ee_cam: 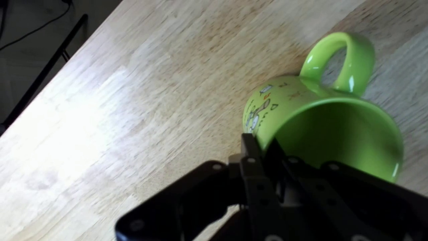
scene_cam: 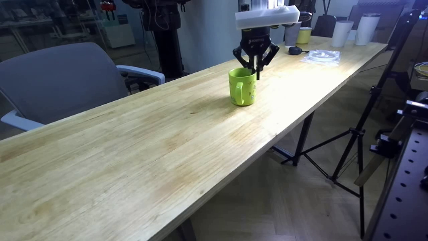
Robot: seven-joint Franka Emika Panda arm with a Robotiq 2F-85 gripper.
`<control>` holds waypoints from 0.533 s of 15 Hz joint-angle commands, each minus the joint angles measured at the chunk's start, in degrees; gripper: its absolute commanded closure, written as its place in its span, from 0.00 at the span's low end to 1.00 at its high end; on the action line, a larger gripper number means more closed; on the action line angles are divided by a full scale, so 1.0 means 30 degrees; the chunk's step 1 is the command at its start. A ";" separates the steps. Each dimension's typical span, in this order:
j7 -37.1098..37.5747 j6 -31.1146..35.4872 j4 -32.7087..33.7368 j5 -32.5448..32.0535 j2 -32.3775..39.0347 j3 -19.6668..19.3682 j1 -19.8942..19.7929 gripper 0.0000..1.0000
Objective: Move the mug to the right
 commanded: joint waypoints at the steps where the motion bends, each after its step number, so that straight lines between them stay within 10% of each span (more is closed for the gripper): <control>1: -0.0202 -0.0213 0.0368 0.0252 -0.0012 0.0024 -0.0144 0.64; 8: 0.0434 -0.1201 0.1019 -0.0516 -0.0716 -0.0415 0.0695 0.18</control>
